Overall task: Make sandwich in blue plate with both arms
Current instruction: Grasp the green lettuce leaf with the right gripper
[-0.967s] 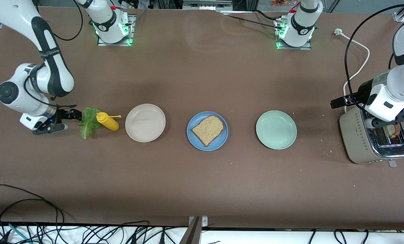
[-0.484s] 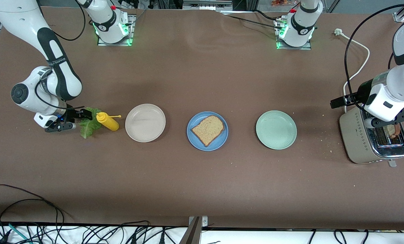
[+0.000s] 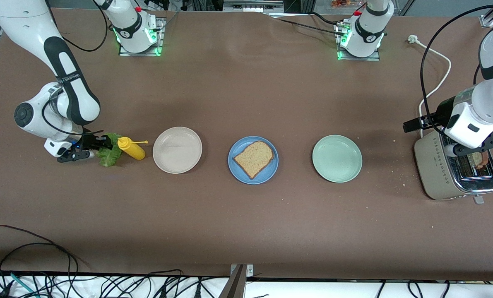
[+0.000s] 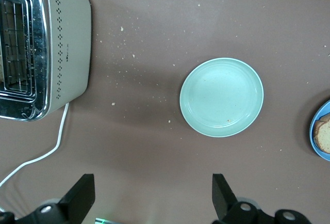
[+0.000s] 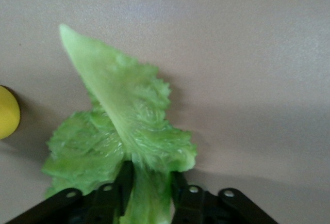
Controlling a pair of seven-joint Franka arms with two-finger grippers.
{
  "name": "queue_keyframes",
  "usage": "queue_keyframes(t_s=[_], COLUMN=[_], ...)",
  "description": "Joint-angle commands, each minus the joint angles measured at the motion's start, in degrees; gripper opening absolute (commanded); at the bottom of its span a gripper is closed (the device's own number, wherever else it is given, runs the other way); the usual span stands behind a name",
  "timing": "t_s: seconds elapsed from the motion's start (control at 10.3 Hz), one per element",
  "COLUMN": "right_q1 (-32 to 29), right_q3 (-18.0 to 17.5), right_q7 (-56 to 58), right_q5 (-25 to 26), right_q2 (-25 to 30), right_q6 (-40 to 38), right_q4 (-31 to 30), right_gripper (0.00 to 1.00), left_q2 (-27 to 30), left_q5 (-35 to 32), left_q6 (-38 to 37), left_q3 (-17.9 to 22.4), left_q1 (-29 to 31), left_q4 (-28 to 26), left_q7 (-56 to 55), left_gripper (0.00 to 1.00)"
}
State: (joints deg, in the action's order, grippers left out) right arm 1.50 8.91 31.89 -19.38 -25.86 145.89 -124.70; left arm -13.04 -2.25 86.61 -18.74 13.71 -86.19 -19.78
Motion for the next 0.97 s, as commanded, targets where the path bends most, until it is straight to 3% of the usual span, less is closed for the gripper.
queue_keyframes(t_s=[0.0,0.19,0.48,0.87], right_q1=[-0.53,-0.62,-0.53,-0.44], right_q3=[-0.47,0.75,4.53,6.12], right_q7=[2.38,2.91,2.91,0.55], right_q5=[-1.54,-1.19,1.44,6.45], right_q2=[-0.78,-0.25,0.01,0.54], right_q6=[-1.38,-8.04,-27.0,-47.32], right_q4=[1.91,5.76,18.22,32.47], right_gripper=[0.0,0.0,0.0,0.0], left_q2=[0.56,0.56,0.56,0.56], left_q5=[-1.44,-1.44,-1.44,-1.44], left_q6=[-0.82,-0.82,-0.82,-0.82], left_q3=[-0.33,-0.33,-0.33,-0.33], left_q1=[0.44,0.44,0.44,0.44], left_q4=[-0.12,-0.12,-0.21,-0.21], left_q7=[1.41,1.41,1.41,1.41], left_gripper=[1.0,1.0,1.0,1.0])
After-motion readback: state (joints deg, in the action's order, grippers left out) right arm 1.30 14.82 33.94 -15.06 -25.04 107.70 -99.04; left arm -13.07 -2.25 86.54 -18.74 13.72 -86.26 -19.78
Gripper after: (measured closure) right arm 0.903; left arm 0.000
